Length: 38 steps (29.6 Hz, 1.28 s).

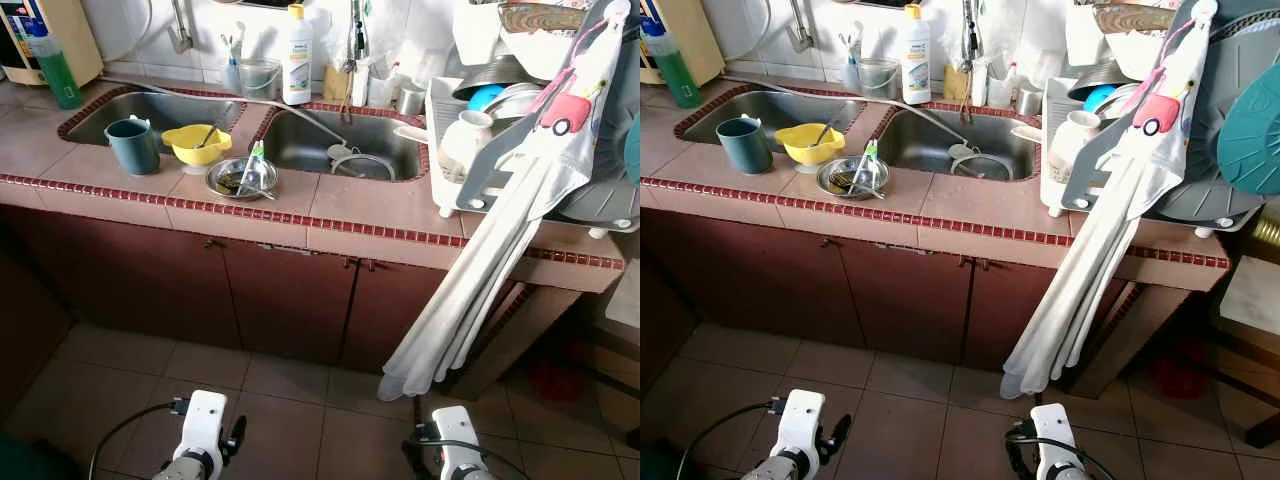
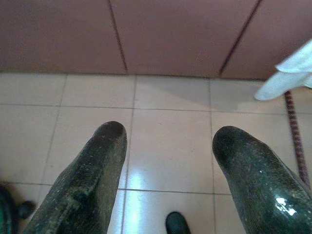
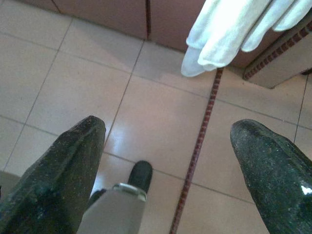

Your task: Kitchen organization

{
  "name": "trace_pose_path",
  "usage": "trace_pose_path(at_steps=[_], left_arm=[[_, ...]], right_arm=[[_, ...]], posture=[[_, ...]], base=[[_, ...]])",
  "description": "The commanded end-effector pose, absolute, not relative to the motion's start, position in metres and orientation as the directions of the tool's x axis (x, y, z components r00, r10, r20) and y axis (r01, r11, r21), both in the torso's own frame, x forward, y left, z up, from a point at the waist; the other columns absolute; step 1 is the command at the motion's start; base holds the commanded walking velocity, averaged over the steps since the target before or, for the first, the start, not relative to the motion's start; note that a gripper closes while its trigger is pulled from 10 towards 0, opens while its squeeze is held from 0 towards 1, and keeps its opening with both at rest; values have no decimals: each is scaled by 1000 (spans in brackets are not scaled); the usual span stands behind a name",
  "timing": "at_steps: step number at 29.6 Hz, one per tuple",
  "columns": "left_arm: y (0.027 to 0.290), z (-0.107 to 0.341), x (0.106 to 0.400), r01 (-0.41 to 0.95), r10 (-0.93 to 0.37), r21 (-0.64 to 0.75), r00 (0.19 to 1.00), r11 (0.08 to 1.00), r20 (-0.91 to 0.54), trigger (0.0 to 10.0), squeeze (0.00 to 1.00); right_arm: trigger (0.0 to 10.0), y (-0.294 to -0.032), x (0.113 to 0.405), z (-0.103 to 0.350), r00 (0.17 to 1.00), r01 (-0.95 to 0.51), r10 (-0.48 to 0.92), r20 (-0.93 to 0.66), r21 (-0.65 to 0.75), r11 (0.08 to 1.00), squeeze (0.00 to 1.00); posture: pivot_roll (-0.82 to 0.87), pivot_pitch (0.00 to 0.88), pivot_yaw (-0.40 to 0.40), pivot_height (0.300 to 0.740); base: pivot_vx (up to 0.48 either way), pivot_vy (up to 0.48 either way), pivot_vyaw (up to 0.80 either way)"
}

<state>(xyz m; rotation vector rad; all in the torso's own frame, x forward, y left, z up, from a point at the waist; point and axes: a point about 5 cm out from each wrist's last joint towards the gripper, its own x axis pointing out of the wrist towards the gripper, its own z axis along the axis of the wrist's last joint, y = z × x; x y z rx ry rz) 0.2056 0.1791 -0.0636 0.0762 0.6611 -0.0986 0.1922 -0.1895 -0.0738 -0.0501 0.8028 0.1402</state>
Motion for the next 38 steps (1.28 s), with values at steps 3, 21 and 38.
trace_pose_path(at_steps=[3,21,38], left_arm=[[182,-66,204,27,-60,-62,773,998,-632,10000,0],[180,-45,227,42,-98,-126,869,991,-485,10000,0],[187,33,271,95,-96,-56,995,994,-15,10000,0]], right_arm=[[10000,-190,199,-69,721,-107,89,-687,16,994,0],[10000,-179,219,-54,812,-153,135,-567,16,988,0],[10000,-163,292,34,976,-207,206,-69,-6,978,0]], posture=[[-42,0,-4,740],[-31,0,-36,740],[-19,0,-45,740]], base=[[0,0,0],[0,0,0],[0,0,0]])
